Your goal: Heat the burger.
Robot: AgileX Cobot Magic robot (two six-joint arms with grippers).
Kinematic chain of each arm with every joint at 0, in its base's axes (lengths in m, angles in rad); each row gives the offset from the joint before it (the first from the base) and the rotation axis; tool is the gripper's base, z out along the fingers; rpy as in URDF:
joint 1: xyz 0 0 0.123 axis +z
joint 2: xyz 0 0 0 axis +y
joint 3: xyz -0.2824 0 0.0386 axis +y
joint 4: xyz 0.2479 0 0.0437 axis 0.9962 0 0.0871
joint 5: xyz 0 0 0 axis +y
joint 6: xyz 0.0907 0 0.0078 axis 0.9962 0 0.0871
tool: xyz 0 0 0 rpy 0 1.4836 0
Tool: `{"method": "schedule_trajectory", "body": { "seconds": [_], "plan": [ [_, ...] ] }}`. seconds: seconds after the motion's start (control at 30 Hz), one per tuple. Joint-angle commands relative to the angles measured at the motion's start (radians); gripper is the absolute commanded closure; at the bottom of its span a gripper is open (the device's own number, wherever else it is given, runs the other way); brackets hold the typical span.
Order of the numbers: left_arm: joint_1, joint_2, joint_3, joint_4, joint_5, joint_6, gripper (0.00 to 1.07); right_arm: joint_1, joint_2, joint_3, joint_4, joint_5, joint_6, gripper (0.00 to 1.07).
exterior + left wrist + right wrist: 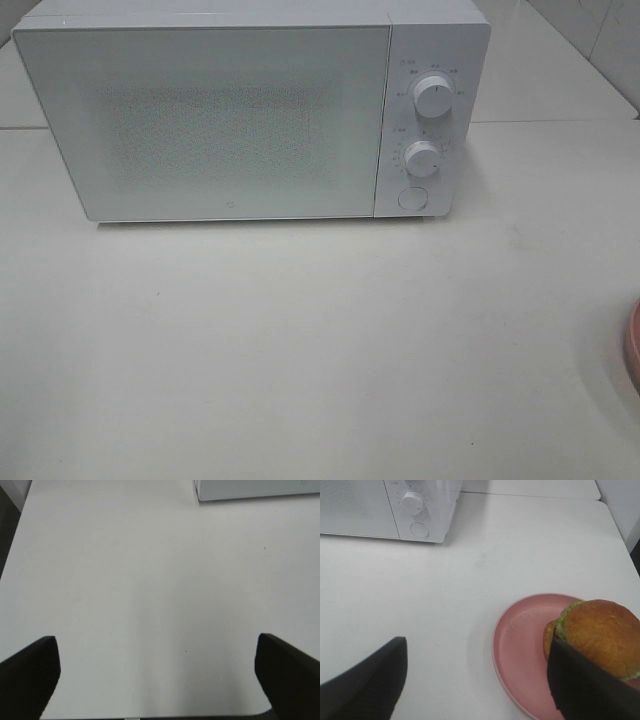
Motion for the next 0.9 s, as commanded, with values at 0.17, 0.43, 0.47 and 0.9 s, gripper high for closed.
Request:
{"method": "schedule_trajectory", "body": {
  "seconds": [0.17,0.43,0.47,0.9],
  "plan": [
    [0.000,-0.171,0.003,-0.044,-0.001,-0.004,0.08,-0.006,-0.027,0.000,0.000,-0.008,0.005,0.32],
    [0.000,-0.241,0.003,-0.043,-0.002,-0.004,0.08,-0.006,-0.023,0.000,0.000,-0.008,0.005,0.32],
    [0.000,-0.241,0.003,-0.041,-0.002,-0.004,0.08,-0.006,-0.021,0.000,0.000,-0.008,0.006,0.32],
    [0.000,-0.240,0.003,-0.041,-0.002,-0.004,0.08,-0.006,-0.018,0.000,0.000,-0.008,0.005,0.32]
  ]
}}
